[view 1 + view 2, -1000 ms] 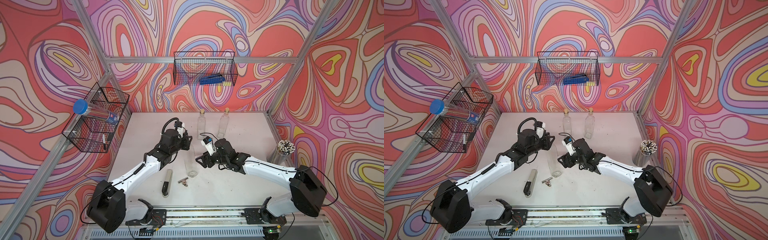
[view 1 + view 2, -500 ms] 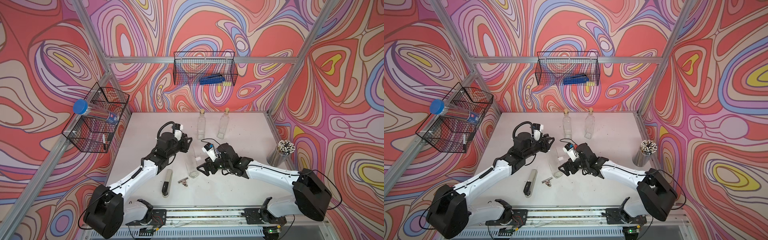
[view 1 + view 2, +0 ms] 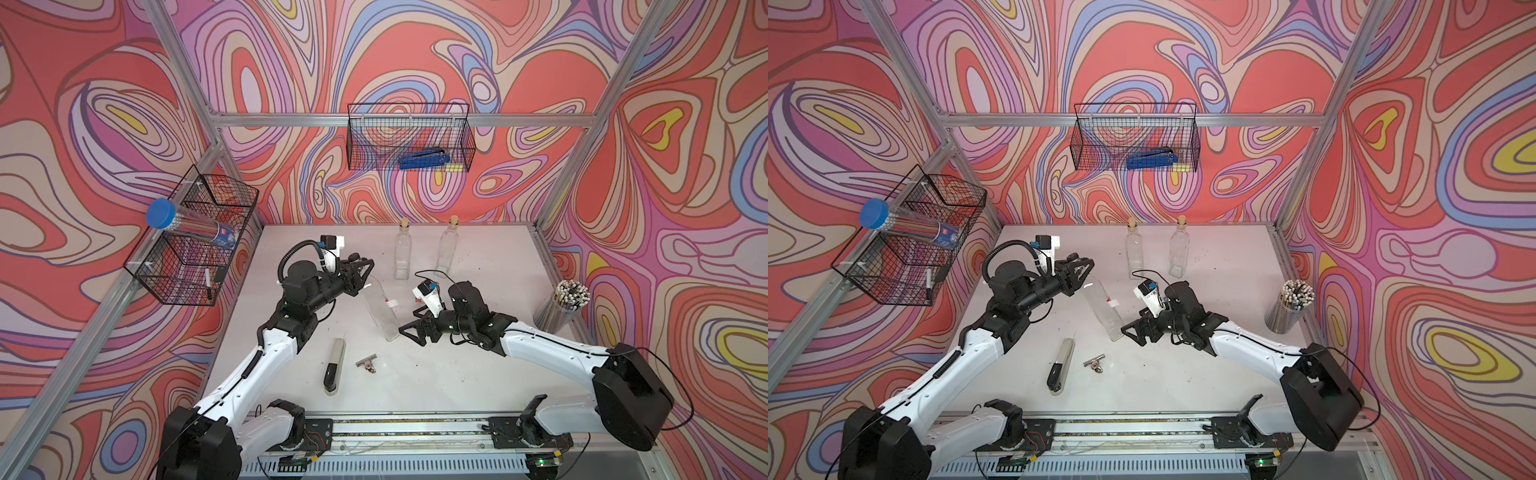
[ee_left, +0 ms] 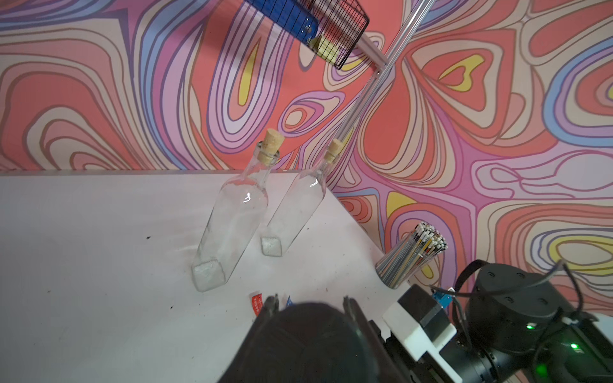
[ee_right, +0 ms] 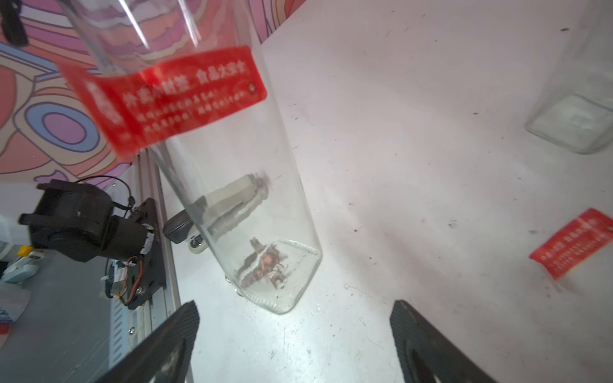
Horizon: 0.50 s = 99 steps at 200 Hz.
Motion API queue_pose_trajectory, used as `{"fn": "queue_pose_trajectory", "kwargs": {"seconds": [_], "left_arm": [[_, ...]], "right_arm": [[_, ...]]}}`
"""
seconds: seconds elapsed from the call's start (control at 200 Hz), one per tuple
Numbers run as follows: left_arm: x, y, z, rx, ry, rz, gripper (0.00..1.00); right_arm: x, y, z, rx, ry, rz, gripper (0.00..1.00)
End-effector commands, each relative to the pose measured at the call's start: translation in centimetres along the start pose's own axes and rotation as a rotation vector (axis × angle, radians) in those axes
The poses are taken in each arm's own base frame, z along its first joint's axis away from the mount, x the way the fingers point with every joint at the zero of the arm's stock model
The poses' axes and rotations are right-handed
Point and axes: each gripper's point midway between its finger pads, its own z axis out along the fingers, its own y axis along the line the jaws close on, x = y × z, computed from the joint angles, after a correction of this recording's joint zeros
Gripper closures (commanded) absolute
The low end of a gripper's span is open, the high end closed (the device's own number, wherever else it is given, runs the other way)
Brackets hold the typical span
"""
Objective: Remove the label from the bottle
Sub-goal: Adjust the bottle.
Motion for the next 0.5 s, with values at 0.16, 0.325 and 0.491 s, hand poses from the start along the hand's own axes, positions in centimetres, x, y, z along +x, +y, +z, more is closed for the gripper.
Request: {"fn": "queue_pose_trajectory", "kwargs": {"seconds": [0.16, 0.325, 0.491], "left_arm": [[-3.1, -4.6, -0.4, 0.250, -0.080, -0.037, 1.00], [-3.8, -5.6, -0.4, 0.323, -0.094, -0.065, 1.00], [-4.4, -5.7, -0.4, 0.356, -0.111, -0.085, 1.00]], "right_arm": [[-2.6, 2.8, -0.1, -0.148, -0.058, -0.049, 0.07], [-3.2, 3.7, 0.4, -0.224, -0.054, -0.053, 0.08], [-3.3, 4.2, 0.7, -0.271, -0.053, -0.044, 0.20]]}}
